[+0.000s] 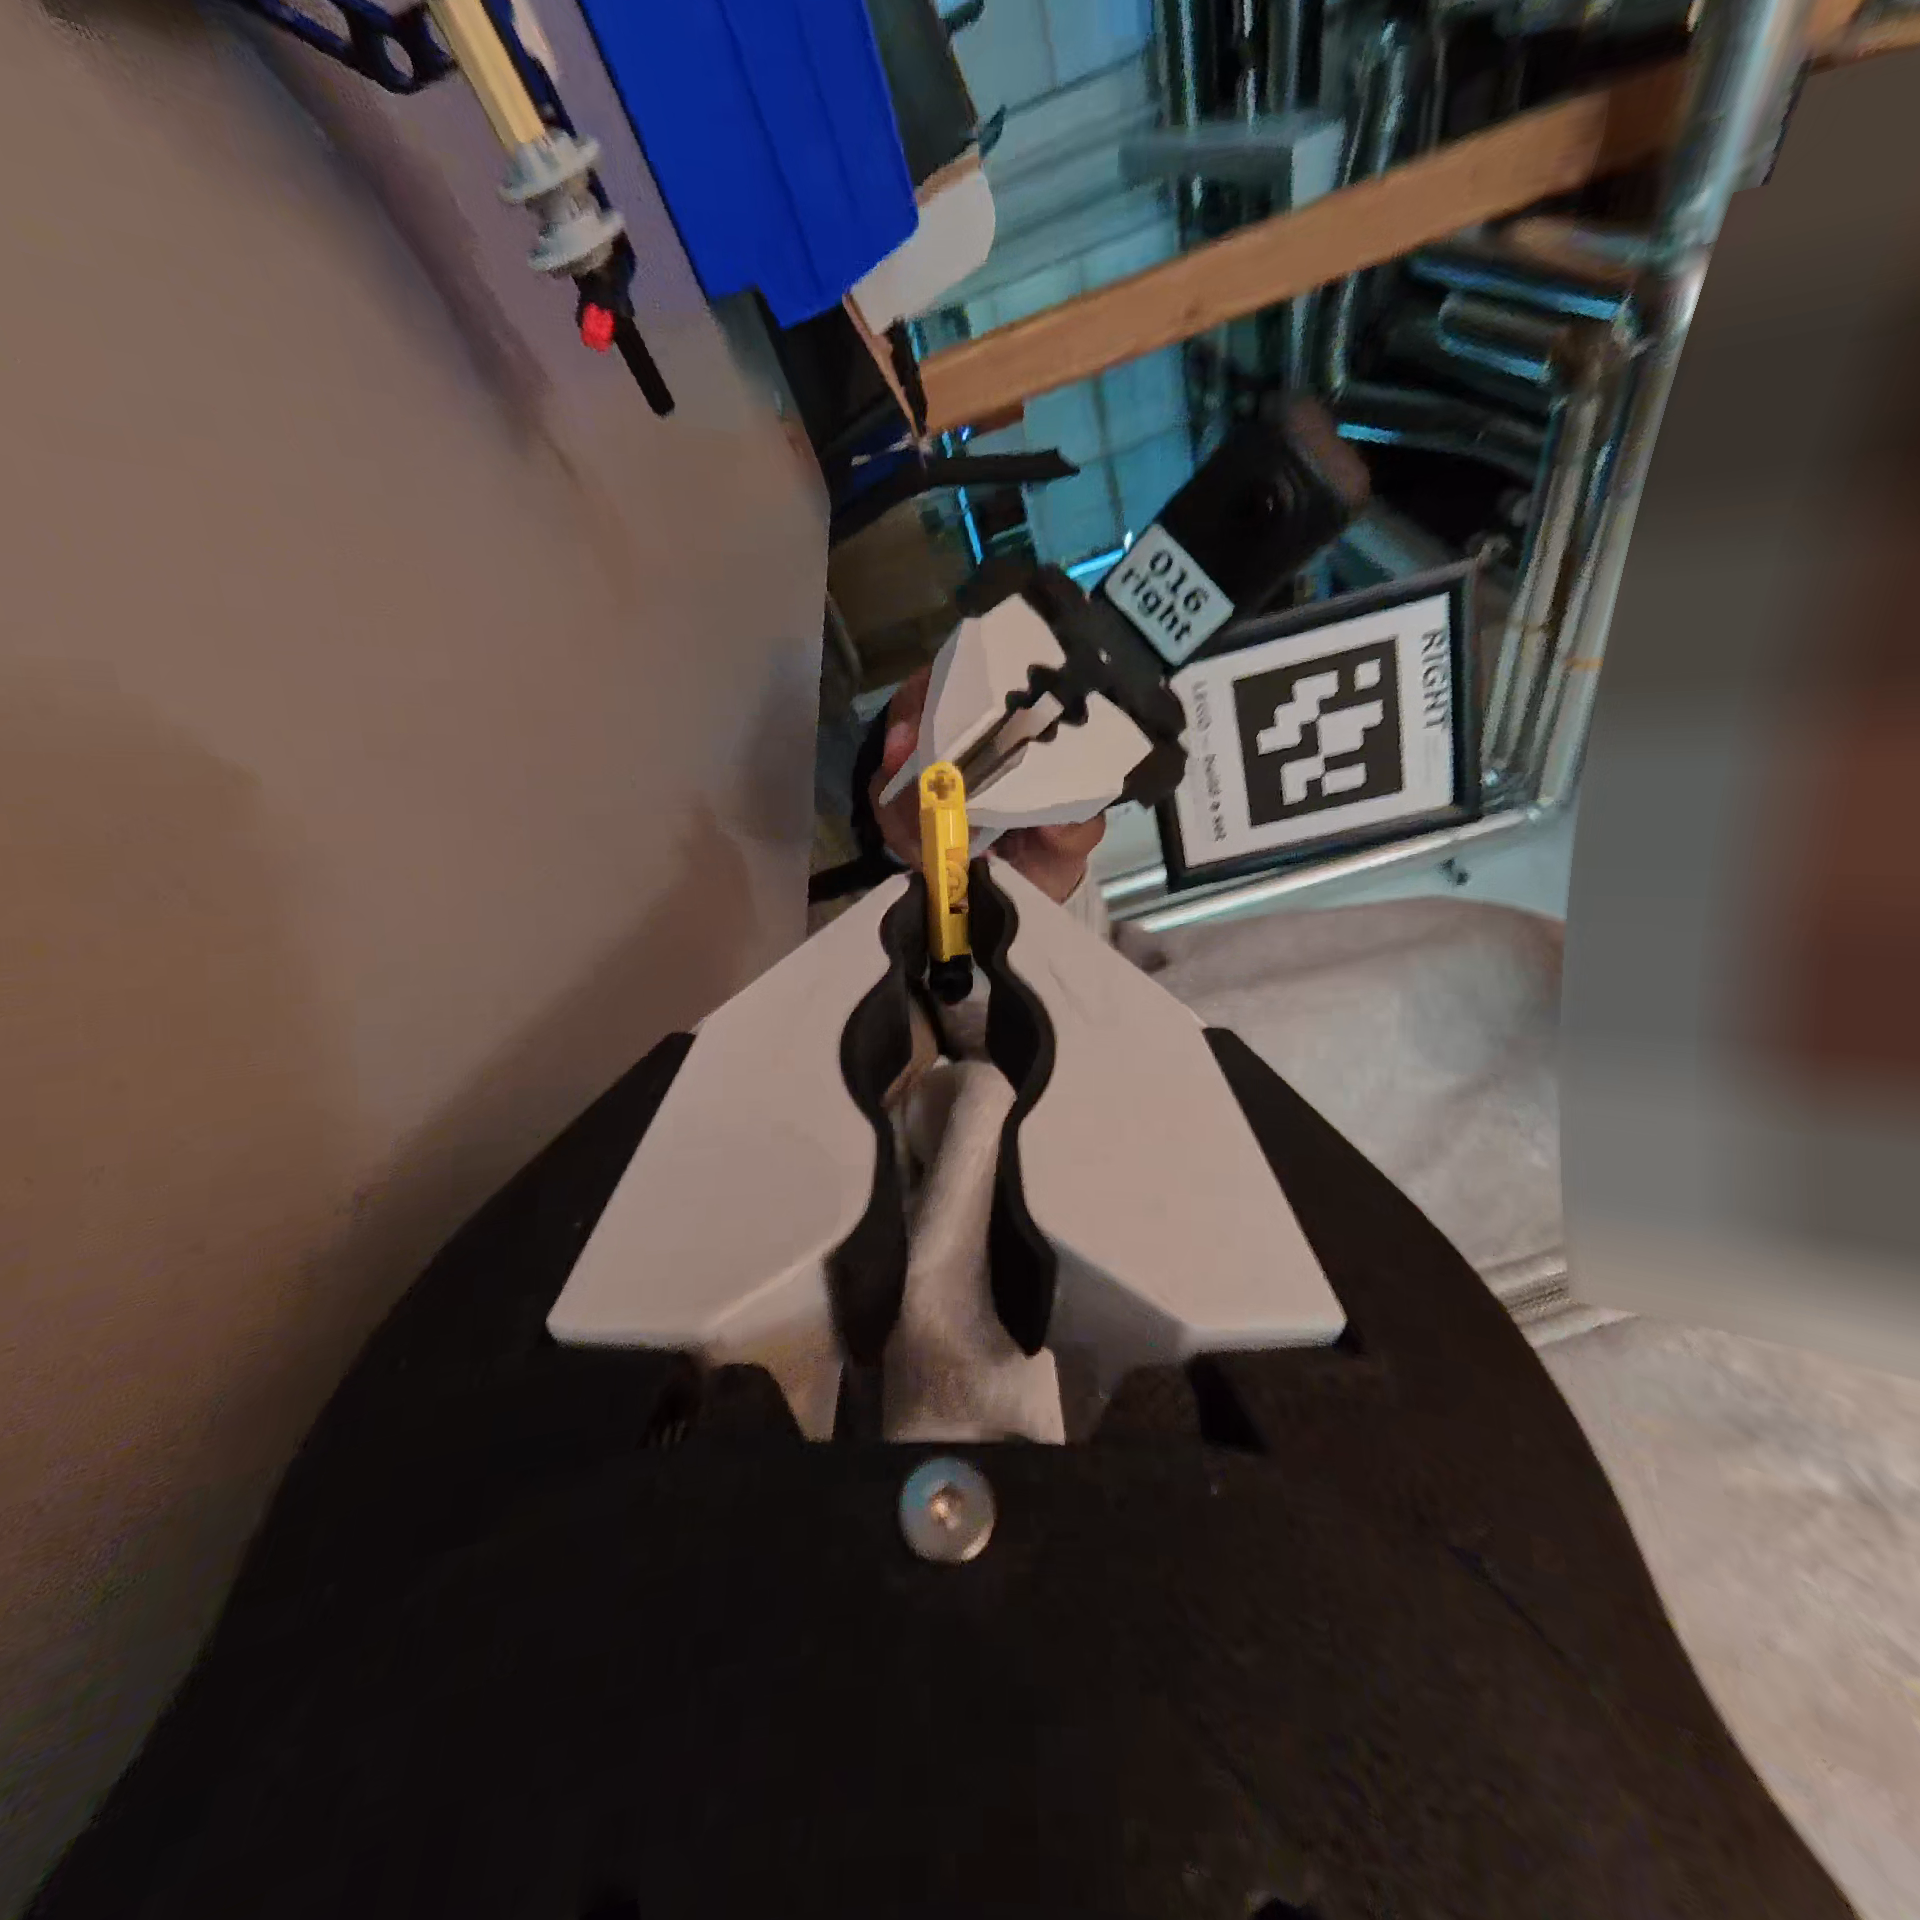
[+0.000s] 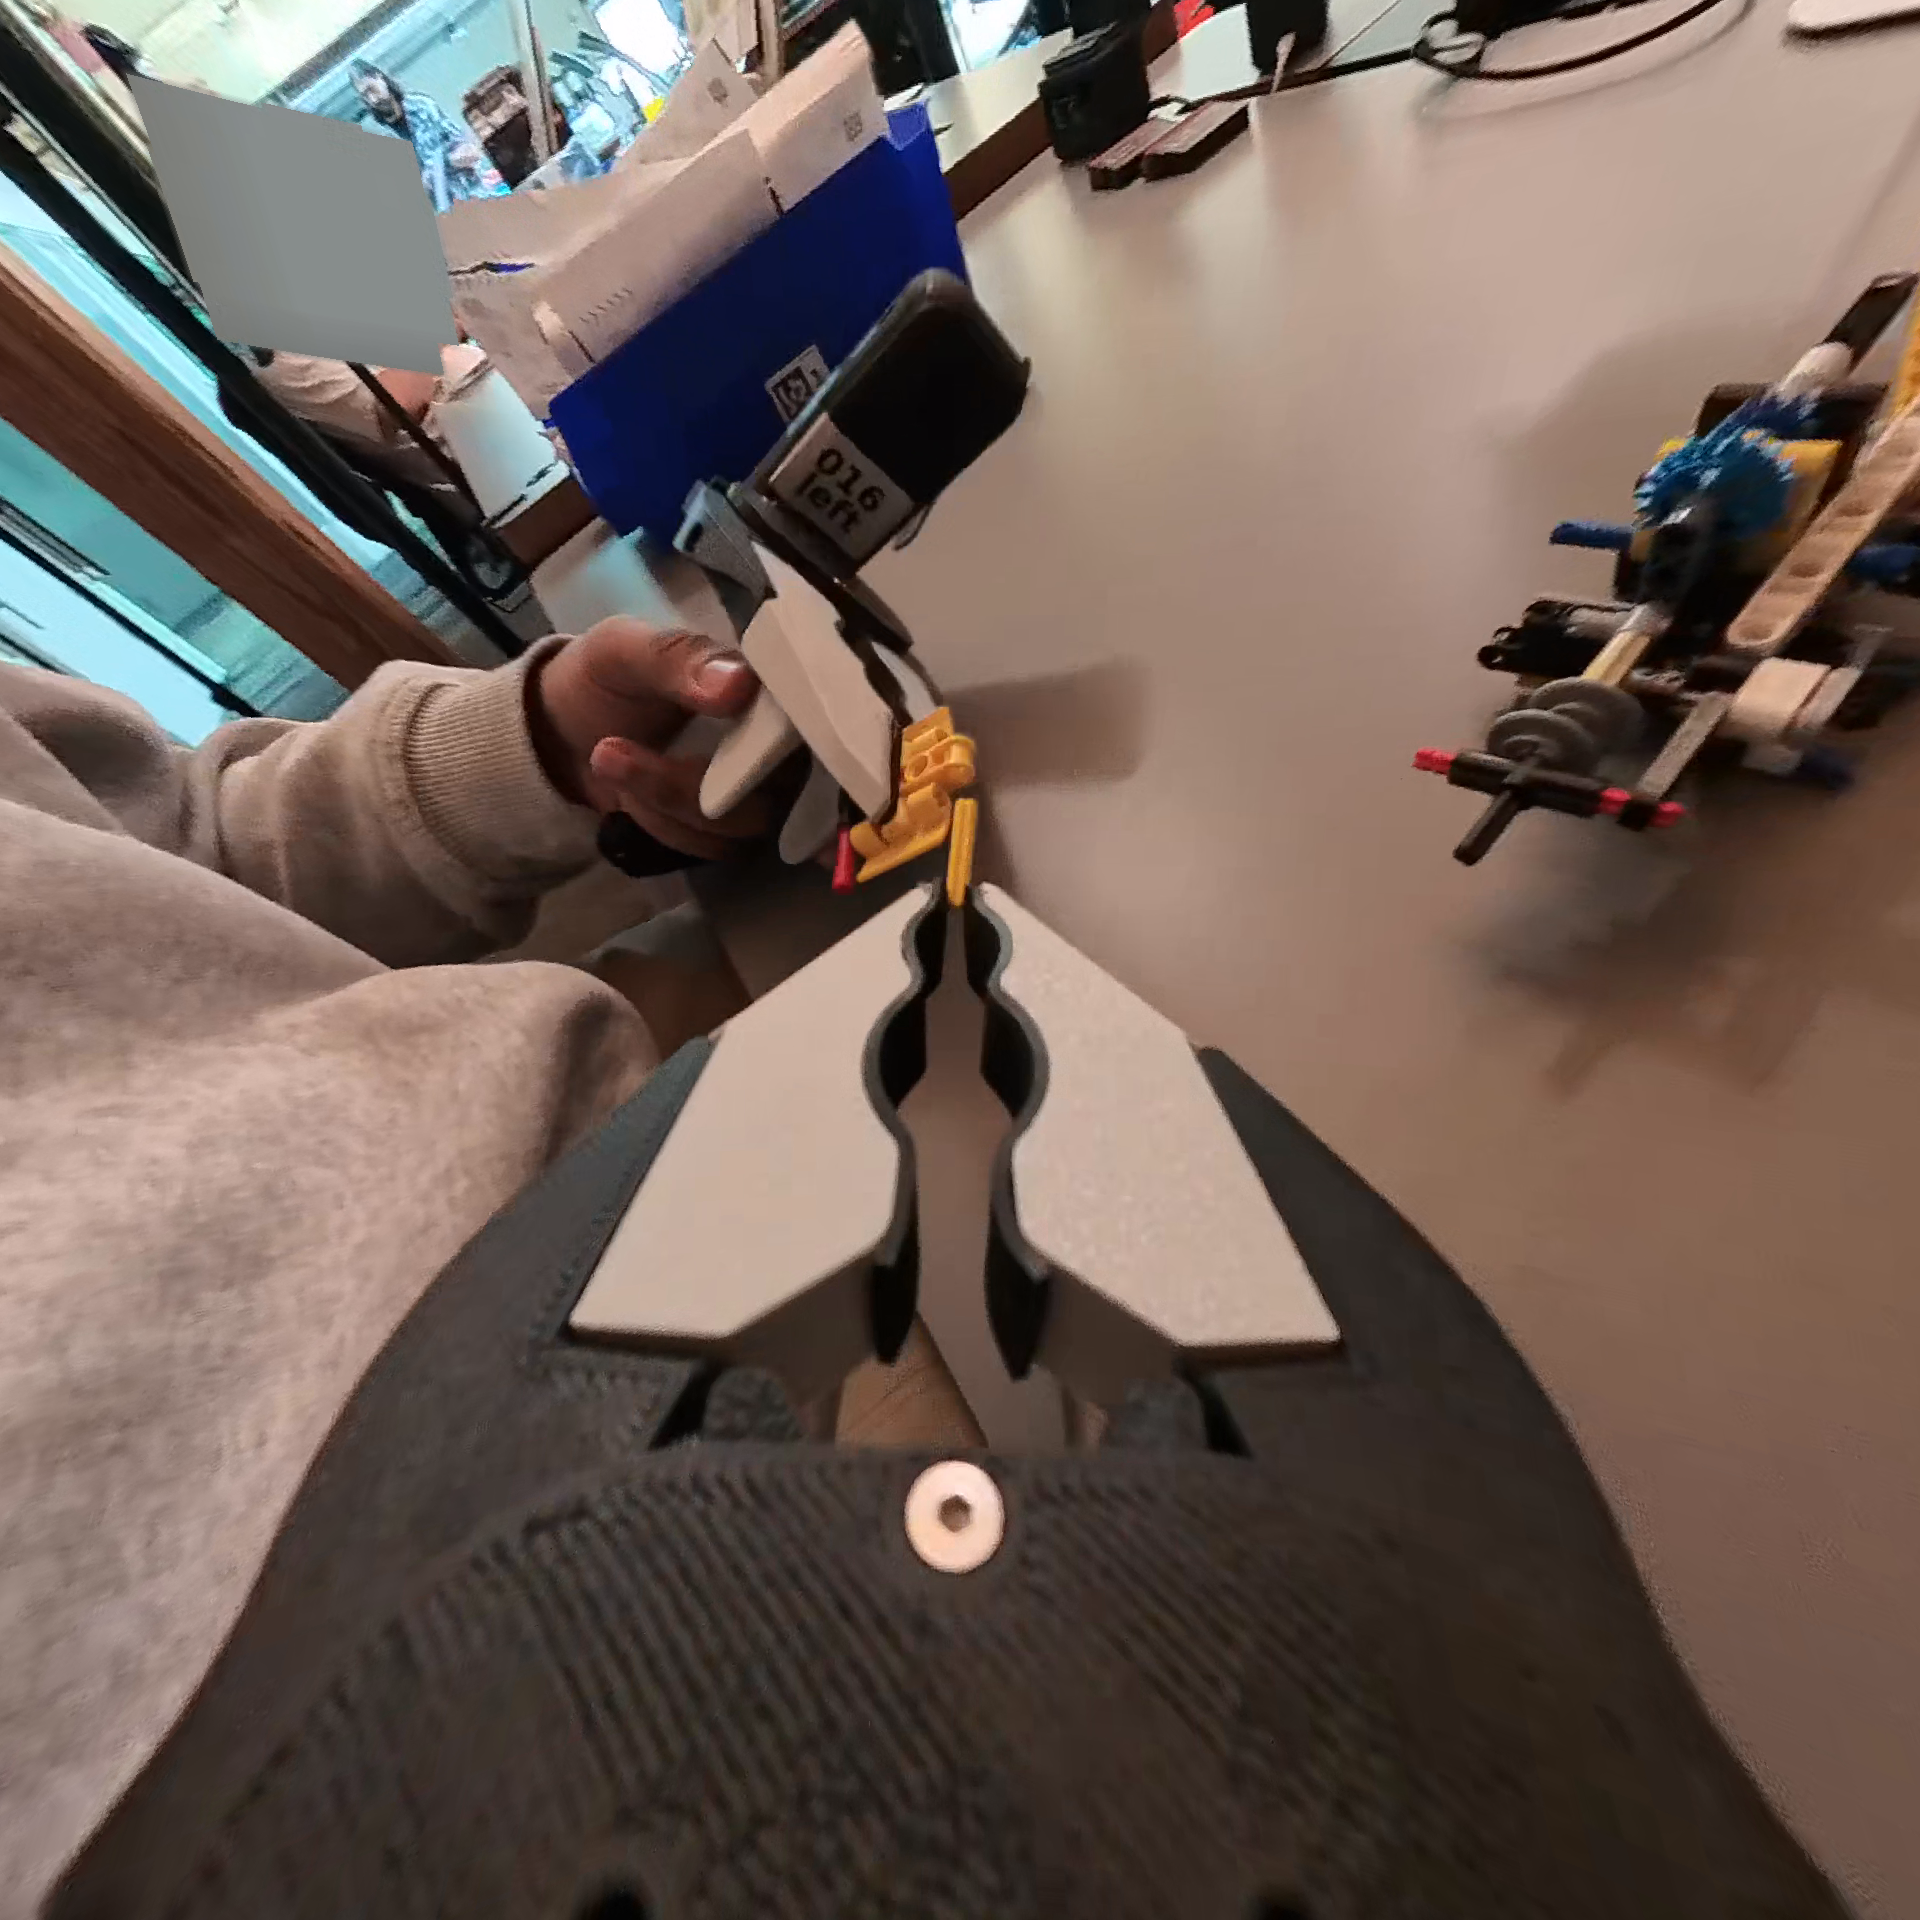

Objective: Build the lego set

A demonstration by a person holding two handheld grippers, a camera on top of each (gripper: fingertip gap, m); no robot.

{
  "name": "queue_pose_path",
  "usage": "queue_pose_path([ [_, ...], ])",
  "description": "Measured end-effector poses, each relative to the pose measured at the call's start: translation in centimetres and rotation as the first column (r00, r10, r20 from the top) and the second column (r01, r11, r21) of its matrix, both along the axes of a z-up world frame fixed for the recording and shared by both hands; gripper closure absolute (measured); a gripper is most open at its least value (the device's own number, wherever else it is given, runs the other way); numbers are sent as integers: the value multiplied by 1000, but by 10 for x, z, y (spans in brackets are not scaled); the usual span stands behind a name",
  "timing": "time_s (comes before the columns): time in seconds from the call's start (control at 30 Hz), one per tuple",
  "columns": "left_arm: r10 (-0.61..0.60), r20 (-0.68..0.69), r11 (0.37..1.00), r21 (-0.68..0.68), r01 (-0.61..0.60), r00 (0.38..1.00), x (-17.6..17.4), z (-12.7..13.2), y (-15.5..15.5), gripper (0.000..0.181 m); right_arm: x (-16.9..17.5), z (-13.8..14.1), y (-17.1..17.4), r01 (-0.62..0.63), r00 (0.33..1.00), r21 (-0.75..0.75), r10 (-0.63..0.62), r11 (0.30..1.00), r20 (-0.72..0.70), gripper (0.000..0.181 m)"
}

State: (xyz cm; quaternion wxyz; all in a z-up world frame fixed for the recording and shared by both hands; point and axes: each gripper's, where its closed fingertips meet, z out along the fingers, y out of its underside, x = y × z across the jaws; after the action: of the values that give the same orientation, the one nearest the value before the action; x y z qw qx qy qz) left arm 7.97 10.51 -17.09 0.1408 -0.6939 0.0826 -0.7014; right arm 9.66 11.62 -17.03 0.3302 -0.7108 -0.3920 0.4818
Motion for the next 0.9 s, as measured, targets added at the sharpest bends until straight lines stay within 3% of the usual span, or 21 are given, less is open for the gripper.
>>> queue_pose_path([
  [0.33, -100, -72, 993, 61, 104, 992, 5, -6, -15, 175, -1, -4, -12, -101, 995, -102, 99, 990, -28, 180],
  [0.9, -115, -108, 989, 75, 124, 987, 6, -10, -19, 176, -6, -11, -18, -138, 990, -183, 131, 973, -48, 179],
])
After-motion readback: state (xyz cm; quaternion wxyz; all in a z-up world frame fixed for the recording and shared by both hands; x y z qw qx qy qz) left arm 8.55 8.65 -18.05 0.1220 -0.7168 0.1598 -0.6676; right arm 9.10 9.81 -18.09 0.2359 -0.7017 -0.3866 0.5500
